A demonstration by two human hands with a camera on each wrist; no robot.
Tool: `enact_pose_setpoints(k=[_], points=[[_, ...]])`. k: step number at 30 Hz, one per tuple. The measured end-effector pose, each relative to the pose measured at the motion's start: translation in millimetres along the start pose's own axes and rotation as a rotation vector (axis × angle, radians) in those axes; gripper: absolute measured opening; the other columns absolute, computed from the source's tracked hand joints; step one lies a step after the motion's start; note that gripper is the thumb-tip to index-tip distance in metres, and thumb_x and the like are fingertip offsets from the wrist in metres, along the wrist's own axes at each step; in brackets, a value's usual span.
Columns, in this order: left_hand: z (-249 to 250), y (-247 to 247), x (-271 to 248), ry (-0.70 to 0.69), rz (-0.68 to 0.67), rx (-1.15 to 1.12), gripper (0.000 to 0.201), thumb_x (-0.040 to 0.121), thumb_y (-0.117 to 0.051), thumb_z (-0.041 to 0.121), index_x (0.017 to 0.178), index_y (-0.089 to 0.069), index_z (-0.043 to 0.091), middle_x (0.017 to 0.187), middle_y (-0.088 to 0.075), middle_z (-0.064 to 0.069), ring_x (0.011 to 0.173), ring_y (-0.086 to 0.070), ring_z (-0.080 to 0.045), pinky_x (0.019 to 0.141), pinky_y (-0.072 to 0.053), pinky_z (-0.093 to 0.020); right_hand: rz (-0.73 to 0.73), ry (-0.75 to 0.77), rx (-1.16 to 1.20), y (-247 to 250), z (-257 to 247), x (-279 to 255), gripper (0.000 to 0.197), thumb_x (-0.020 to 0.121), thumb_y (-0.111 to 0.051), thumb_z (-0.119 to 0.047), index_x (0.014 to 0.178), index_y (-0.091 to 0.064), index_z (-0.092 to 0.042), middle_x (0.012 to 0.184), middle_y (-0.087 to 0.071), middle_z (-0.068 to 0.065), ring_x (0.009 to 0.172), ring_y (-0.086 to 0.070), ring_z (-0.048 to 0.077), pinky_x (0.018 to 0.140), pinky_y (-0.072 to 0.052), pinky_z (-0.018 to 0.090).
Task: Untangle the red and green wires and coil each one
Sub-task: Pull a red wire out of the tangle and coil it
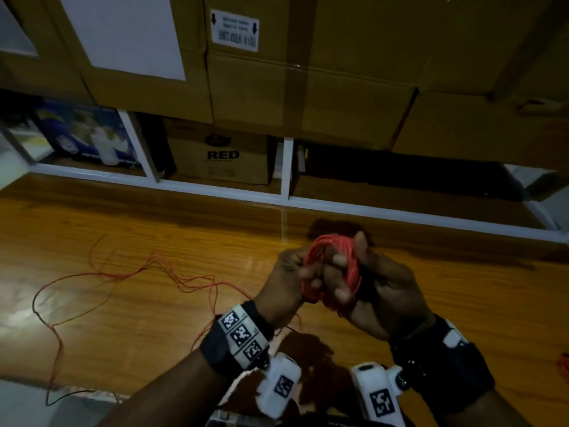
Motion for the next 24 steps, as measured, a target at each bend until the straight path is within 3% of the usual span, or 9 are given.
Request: enact_pose_setpoints(k=[3,6,9,11,13,16,19,22,24], points=[[-7.6,3.0,4.0,0.066,0.071,0.047,0.023,0.097,-0.067,0.030,0.077,-0.077,0.024,0.056,-0.053,0.005,0.045,-0.035,-0.010,0.046,-0.024,-0.024,0.251,0.188,0.017,17.4,-31.5,6.9,0.042,0.103,-0.045,-0.044,0.097,-0.063,-0.007,0.099,-0.068,0.021,0.104,-0.066,0.030,0.097,-0.055,0.038],[-18.9,6.1,-3.5,0.081,0.034,0.207,0.031,0.101,-0.062,0.034,0.099,-0.078,0.007,0.055,-0.046,-0.009,0.046,-0.034,-0.021,0.047,-0.026,-0.031,0.574,0.372,-0.184,47.0,-66.3,-1.3,0.039,0.104,-0.036,-0.044,0.096,-0.057,-0.012,0.095,-0.075,0.011,0.117,-0.065,0.023,0.098,-0.052,0.035],[-6.4,17.5,-9.6,0.022,-0.005,0.397,0.024,0.102,-0.063,0.035,0.104,-0.078,0.018,0.062,-0.055,-0.020,0.051,-0.042,-0.035,0.048,-0.032,-0.040,0.804,0.377,-1.114,66.6,-90.8,-15.1,0.052,0.108,-0.031,-0.052,0.093,-0.068,-0.018,0.093,-0.077,-0.004,0.104,-0.069,0.009,0.096,-0.046,0.033],[4.6,31.2,-7.7,-0.010,0.002,0.550,0.022,0.102,-0.063,0.037,0.106,-0.078,0.022,0.063,-0.064,-0.007,0.050,-0.050,-0.020,0.047,-0.036,-0.032,0.683,0.172,-1.587,69.0,-72.2,-5.2,0.061,0.105,-0.027,-0.061,0.083,-0.072,-0.027,0.085,-0.072,-0.013,0.085,-0.065,0.000,0.084,-0.048,0.035],[18.2,38.1,-4.6,-0.060,0.009,0.727,0.020,0.100,-0.064,0.036,0.106,-0.078,0.022,0.064,-0.065,0.010,0.053,-0.054,-0.004,0.050,-0.040,-0.023,0.484,-0.101,-1.654,74.1,-38.7,2.7,0.069,0.102,-0.025,-0.067,0.073,-0.074,-0.028,0.076,-0.066,-0.012,0.075,-0.062,0.000,0.074,-0.044,0.034],[35.5,47.9,-2.5,-0.062,0.015,0.781,0.015,0.091,-0.074,0.037,0.099,-0.077,0.025,0.078,-0.071,0.011,0.068,-0.066,-0.007,0.058,-0.057,-0.037,0.285,-0.308,-1.437,64.0,2.2,7.4,0.073,0.104,-0.026,-0.061,0.068,-0.076,-0.022,0.075,-0.069,-0.011,0.066,-0.060,0.005,0.072,-0.043,0.034],[46.2,65.8,-0.1,-0.062,0.040,0.658,0.019,0.079,-0.085,0.035,0.091,-0.078,0.021,0.080,-0.075,0.000,0.072,-0.072,-0.021,0.061,-0.058,-0.055,0.196,-0.348,-0.965,46.5,22.2,4.3,0.065,0.102,-0.031,-0.064,0.077,-0.073,-0.021,0.083,-0.073,0.015,0.071,-0.055,0.042,0.068,-0.042,0.042],[59.6,61.4,0.9,-0.128,-0.019,0.517,0.024,0.075,-0.089,0.026,0.090,-0.079,0.010,0.077,-0.074,-0.017,0.071,-0.073,-0.037,0.061,-0.060,-0.056,-0.021,-0.388,-0.746,19.9,38.5,1.6,0.062,0.100,-0.042,-0.063,0.097,-0.069,-0.008,0.094,-0.064,0.039,0.068,-0.047,0.048,0.063,-0.032,0.041],[58.6,56.3,4.6,-0.122,-0.063,0.381,0.018,0.077,-0.085,0.001,0.089,-0.073,-0.006,0.074,-0.075,-0.017,0.068,-0.076,-0.031,0.062,-0.063,-0.042,-0.129,-0.386,-0.666,6.0,42.3,1.7,0.062,0.101,-0.046,-0.058,0.100,-0.065,0.001,0.096,-0.065,0.038,0.066,-0.053,0.039,0.064,-0.036,0.041]])
Point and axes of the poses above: each hand's wrist, its own x-axis towards the middle knuckle, its own y-axis out of the back of the hand, z = x × y, the point moved 9 cm from there along x, towards the middle knuckle
